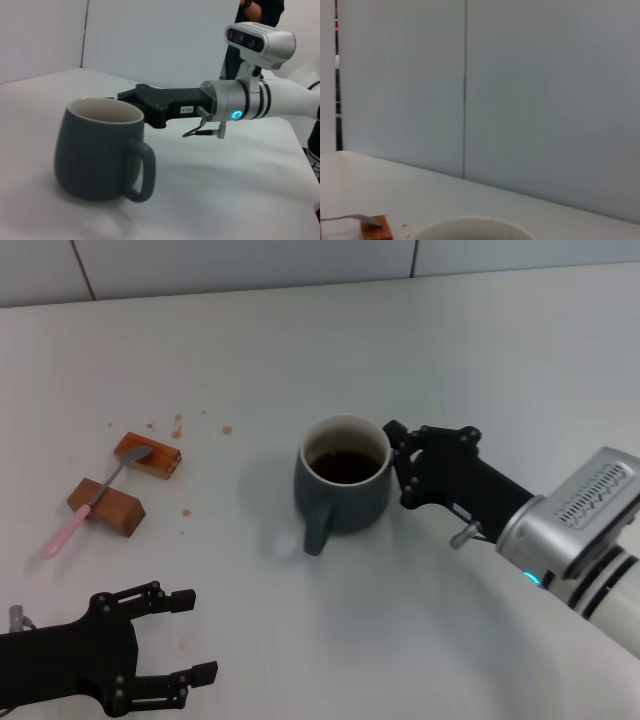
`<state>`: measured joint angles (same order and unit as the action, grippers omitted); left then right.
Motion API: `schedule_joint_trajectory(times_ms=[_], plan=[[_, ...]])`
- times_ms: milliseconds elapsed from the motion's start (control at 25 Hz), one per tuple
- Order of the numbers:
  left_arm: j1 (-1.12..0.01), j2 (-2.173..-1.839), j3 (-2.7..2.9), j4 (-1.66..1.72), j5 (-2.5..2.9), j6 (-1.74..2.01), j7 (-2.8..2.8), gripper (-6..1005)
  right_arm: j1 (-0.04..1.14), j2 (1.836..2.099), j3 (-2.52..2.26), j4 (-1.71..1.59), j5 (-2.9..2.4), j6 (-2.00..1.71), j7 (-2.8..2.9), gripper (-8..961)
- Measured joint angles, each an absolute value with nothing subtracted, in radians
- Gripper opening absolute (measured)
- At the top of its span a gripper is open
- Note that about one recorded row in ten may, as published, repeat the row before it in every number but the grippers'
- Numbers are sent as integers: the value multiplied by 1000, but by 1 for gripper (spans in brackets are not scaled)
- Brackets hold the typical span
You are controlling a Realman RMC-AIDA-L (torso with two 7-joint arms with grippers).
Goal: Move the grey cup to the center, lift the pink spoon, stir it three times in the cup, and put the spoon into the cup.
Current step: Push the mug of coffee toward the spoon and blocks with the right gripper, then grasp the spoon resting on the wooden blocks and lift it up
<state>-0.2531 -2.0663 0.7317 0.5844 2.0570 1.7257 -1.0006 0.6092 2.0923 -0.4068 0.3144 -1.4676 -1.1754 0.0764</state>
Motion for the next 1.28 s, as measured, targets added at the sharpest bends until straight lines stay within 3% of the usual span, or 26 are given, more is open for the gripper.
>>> schedule_joint_trajectory(times_ms=[560,920,1280], plan=[[-248,-2066,732,584,2057,1726,-998,850,660,2092,-84,396,-1822,-1022,75,30],[-243,-2066,732,584,2052,1728,-983,851,473,2075,-59,363,-1896,-1265,57,34],[-242,-2066,722,584,2047,1727,-978,851,270,2056,-67,338,-2116,-1505,105,338]])
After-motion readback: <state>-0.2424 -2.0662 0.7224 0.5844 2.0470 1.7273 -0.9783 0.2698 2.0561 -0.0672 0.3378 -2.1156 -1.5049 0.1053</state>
